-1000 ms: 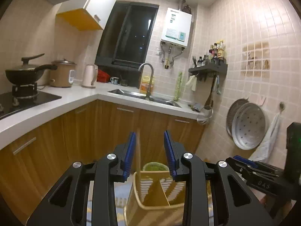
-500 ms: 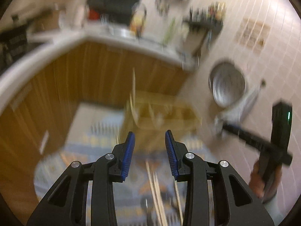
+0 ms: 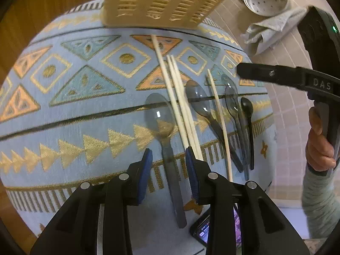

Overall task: Organize utensils
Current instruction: 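Grasp a clear spoon with the left tool while the right tool grasps another spoon, then release the left tool's spoon into the basket while the right releases its spoon there, then grasp a wooden chopstick with the left tool while the right tool grasps a spoon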

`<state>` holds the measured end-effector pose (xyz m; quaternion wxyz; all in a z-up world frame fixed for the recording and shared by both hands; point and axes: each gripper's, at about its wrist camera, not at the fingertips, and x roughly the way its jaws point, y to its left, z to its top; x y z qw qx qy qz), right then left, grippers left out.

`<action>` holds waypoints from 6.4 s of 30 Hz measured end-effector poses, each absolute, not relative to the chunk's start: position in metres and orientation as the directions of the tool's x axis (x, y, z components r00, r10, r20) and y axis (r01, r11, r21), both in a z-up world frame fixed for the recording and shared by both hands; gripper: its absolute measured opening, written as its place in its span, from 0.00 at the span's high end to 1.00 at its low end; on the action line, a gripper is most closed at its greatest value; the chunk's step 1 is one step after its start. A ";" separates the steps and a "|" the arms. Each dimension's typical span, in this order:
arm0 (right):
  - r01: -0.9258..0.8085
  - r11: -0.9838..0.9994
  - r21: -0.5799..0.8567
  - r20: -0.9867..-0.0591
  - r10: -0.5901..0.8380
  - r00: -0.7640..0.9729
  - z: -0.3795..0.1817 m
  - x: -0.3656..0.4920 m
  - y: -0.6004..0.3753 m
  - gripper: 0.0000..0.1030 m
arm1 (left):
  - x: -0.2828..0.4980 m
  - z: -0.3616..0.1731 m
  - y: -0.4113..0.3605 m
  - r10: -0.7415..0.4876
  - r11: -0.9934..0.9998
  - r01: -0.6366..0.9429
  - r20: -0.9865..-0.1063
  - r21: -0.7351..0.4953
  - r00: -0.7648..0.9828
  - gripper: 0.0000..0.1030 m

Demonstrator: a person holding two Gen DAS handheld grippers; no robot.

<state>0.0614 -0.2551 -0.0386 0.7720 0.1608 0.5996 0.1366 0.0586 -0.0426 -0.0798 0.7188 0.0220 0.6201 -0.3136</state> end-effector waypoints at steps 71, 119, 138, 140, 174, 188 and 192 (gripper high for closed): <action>-0.303 0.873 0.382 -0.396 0.451 0.800 0.138 0.092 -0.285 0.90 | 0.092 0.153 -0.059 -0.432 0.892 0.405 -0.117 -0.202 0.894 0.91; -0.123 0.946 0.299 -0.542 0.275 0.794 0.102 0.074 -0.313 0.64 | 0.087 0.098 -0.033 -0.543 0.839 0.462 -0.466 -0.286 0.698 0.56; 0.027 0.920 0.390 -0.888 0.369 0.275 -0.028 0.060 -0.312 0.64 | 0.154 -0.062 -0.091 -0.416 0.876 0.367 -0.874 -0.311 0.252 0.61; 0.022 0.917 0.399 -0.895 0.384 0.225 -0.040 0.058 -0.306 0.64 | 0.162 -0.071 -0.095 -0.391 0.888 0.353 -0.887 -0.294 0.245 0.61; -0.116 0.964 0.241 -0.961 0.254 0.107 -0.075 0.021 -0.215 0.90 | 0.149 -0.075 -0.148 -0.147 0.871 0.487 -0.912 0.064 0.382 0.95; -0.040 0.958 0.283 -0.951 0.285 0.119 -0.075 0.045 -0.253 0.92 | 0.124 -0.067 -0.055 -0.314 0.885 0.433 -0.907 -0.171 0.281 0.95; -0.064 0.968 0.244 -0.963 0.249 0.100 -0.079 0.041 -0.248 0.93 | 0.123 -0.071 -0.043 -0.342 0.870 0.445 -0.911 -0.213 0.232 0.94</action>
